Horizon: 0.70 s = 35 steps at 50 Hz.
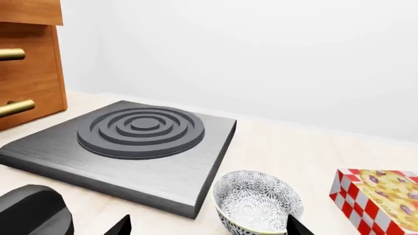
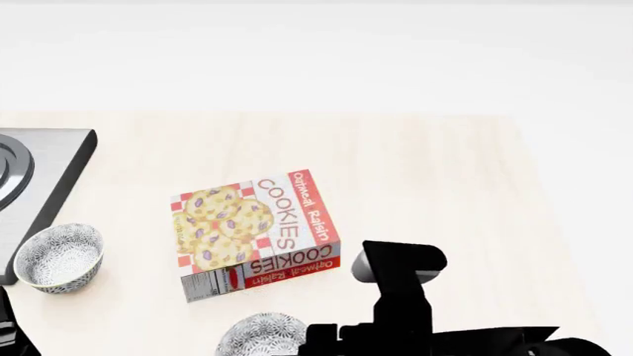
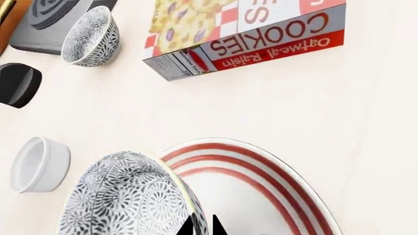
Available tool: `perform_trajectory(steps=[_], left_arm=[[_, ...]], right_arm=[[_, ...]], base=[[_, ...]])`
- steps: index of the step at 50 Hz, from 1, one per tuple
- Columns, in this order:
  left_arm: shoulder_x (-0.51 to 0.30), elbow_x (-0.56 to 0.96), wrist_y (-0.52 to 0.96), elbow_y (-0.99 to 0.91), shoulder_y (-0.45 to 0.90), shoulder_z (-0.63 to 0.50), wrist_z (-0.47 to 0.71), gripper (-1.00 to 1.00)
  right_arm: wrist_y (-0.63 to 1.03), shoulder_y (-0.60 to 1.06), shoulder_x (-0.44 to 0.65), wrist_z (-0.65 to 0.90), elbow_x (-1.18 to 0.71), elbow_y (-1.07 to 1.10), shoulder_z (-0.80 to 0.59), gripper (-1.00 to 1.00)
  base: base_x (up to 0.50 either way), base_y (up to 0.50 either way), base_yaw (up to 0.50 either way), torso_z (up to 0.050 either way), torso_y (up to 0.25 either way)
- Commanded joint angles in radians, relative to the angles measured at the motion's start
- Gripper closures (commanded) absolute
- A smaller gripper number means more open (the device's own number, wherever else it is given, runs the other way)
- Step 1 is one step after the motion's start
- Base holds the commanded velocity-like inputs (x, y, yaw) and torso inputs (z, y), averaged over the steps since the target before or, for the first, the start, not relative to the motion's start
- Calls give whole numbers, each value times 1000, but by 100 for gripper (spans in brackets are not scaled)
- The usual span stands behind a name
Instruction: Pick the akita bowl next to the plate and place it on the plate.
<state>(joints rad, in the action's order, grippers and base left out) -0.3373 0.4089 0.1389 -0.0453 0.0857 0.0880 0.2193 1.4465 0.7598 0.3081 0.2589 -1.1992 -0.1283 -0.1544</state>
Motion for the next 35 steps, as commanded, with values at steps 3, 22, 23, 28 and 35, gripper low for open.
perform_trajectory(steps=[3, 22, 23, 28, 35], left_arm=[[-2, 2, -1, 0, -1, -3, 3, -100], [-3, 2, -9, 14, 6, -8, 4, -100], [-4, 2, -9, 14, 6, -8, 4, -100], [-5, 5, -5, 7, 4, -8, 7, -100], [-6, 6, -6, 8, 4, -10, 8, -100]], right_arm=[[-15, -36, 29, -34, -22, 47, -45, 100], [-66, -55, 45, -77, 18, 27, -114, 100], [-66, -55, 45, -77, 17, 26, -115, 100], [-76, -65, 56, -84, 26, 34, -131, 100], [-84, -67, 65, -80, 36, 35, -145, 100]], base=[[0, 0, 0, 0, 3], [0, 0, 0, 0, 0], [0, 0, 0, 0, 0], [0, 0, 0, 0, 0], [0, 0, 0, 0, 0]])
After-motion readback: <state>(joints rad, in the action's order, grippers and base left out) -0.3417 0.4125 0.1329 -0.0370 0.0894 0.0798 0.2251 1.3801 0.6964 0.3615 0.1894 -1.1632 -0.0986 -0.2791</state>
